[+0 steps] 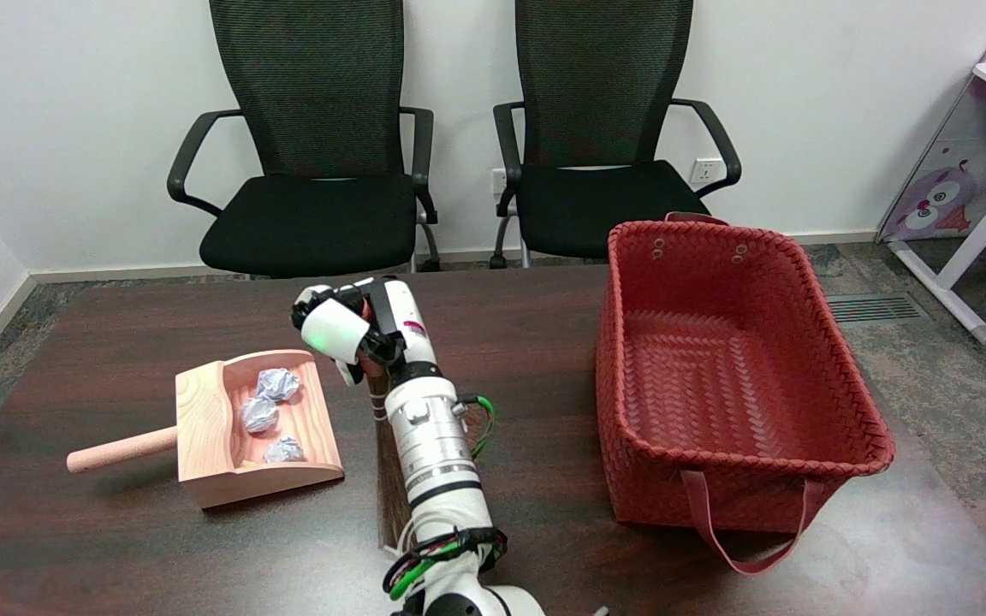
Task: Sweep the paper ball into the dustpan.
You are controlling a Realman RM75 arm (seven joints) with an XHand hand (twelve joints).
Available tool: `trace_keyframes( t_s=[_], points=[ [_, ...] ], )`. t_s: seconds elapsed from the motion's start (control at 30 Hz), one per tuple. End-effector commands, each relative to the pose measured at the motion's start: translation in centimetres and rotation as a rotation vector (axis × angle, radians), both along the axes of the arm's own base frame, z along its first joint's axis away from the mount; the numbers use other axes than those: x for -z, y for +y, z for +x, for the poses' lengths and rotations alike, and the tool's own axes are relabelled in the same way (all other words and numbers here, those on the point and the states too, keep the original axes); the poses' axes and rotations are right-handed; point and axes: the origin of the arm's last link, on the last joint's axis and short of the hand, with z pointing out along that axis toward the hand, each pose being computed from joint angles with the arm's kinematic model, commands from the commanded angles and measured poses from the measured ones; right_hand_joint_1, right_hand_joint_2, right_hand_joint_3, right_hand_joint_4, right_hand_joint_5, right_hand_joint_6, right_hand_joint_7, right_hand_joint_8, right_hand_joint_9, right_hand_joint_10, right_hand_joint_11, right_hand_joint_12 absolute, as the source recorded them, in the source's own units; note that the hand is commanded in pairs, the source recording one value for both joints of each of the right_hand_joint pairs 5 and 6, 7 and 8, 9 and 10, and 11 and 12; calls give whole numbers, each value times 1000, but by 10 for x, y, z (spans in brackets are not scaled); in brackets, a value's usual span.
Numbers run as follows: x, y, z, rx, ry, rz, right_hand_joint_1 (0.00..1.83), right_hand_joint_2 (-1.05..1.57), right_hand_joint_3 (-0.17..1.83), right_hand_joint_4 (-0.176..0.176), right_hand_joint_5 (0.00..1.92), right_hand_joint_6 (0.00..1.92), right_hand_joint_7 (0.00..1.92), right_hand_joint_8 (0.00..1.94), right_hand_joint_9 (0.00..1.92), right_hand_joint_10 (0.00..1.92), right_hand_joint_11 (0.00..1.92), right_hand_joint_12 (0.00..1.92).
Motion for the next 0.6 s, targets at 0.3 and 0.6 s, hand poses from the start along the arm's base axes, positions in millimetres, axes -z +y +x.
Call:
trace_keyframes(
  t_s=[0.3, 0.6],
  points=[
    [-29, -21, 46, -197, -403, 43, 724, 1091, 1757, 0, 1920, 1920, 1920, 1920, 1920, 1920, 1920, 1920],
    [-43, -23, 58, -267, -492, 82, 740, 1043, 1637, -2, 1920, 1920, 1920, 1920, 1920, 1920, 1920, 1920]
  ],
)
